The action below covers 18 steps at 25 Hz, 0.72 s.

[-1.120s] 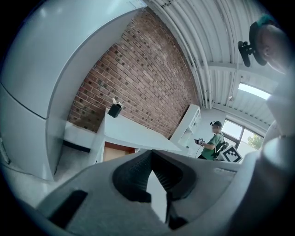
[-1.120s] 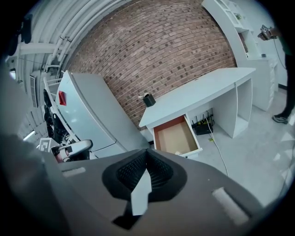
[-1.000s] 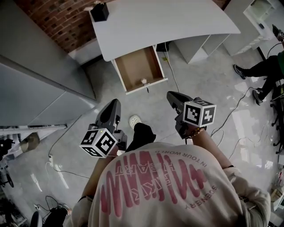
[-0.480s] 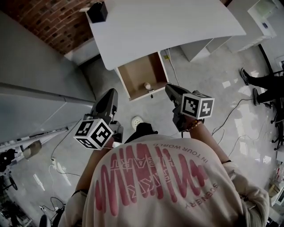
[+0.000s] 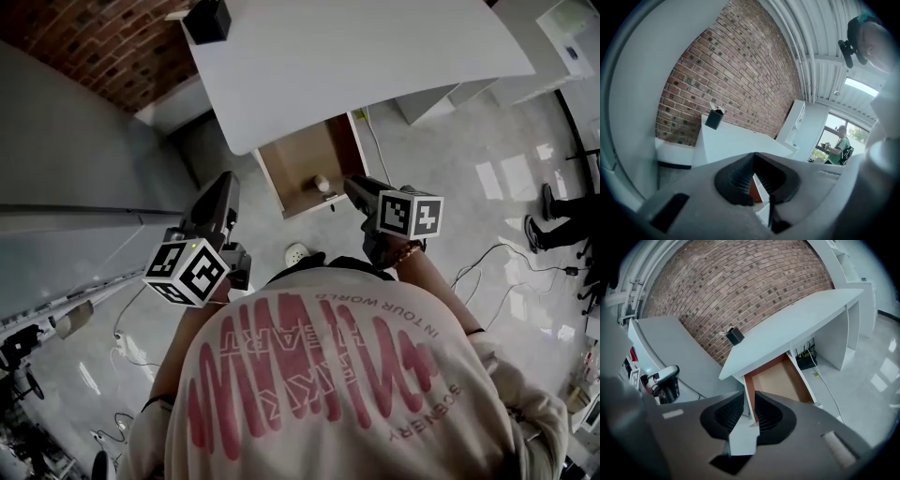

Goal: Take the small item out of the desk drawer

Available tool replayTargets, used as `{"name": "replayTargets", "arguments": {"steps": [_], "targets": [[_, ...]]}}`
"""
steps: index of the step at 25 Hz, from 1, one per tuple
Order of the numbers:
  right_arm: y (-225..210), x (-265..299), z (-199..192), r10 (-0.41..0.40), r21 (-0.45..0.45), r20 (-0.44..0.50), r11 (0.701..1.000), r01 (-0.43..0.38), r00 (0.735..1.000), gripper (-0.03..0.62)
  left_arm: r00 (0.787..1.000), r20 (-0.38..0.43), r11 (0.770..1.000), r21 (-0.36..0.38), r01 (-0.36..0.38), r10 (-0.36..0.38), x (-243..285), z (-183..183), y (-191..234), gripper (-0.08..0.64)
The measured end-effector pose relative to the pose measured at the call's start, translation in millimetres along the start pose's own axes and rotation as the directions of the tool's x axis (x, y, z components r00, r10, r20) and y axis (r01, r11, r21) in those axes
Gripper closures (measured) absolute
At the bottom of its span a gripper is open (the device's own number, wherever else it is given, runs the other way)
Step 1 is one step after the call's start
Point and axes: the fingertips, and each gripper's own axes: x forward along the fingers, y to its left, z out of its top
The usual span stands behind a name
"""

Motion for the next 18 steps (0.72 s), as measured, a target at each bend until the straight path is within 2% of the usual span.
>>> {"name": "replayTargets", "arguments": {"steps": [7,12,15,18], "targets": [[-20,32,-24,-0.046,-0.028,-0.120,0.999,0.043,0.992,0.482,0.999,-0.026,0.997,-0.054,-0.046,0.045,-1,-15,21,0.554],[-35,58,-36,-0.041,-0.061,-0.211,0.998,0.029,0.977,0.441,0.993,-0.034,0.991,-0.070,-0.115,0.113,-5,-24,29,0.554],[-39,80,-49,-0.030,-0.092,-0.296,0.996,0.003,0.955,0.425,0.980,-0.038,0.976,-0.089,-0.200,0.197,-15,-27,45,0.554],[-49,102,-64,-0.028,-0.134,-0.396,0.991,-0.027,0.918,0.408,0.960,-0.024,0.951,-0.127,-0.281,0.280,-22,-31,60,0.554]]}}
